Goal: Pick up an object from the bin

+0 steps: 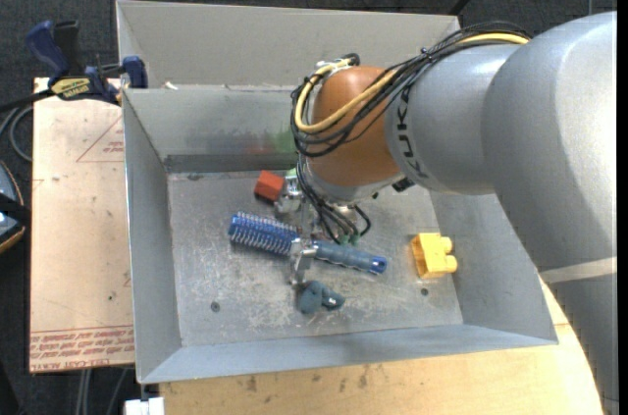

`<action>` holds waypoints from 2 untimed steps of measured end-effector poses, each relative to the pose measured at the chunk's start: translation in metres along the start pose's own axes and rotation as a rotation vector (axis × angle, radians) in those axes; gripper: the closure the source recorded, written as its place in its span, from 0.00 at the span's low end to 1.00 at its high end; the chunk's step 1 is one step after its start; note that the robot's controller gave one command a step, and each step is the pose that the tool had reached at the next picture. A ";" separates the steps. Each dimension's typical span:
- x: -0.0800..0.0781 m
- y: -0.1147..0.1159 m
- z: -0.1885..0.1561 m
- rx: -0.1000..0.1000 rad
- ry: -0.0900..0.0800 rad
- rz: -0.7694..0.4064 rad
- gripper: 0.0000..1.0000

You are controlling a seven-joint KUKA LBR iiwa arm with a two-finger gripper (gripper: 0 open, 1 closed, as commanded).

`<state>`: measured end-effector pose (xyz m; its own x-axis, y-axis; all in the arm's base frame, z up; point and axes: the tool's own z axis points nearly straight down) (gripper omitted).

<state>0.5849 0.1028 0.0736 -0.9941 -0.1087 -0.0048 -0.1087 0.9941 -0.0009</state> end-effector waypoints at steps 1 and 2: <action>-0.003 0.000 -0.005 -0.004 -0.011 0.005 1.00; -0.002 0.000 -0.132 -0.003 -0.005 0.034 1.00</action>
Offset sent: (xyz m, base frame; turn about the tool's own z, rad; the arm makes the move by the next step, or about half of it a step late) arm 0.0000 0.0000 0.0000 0.0000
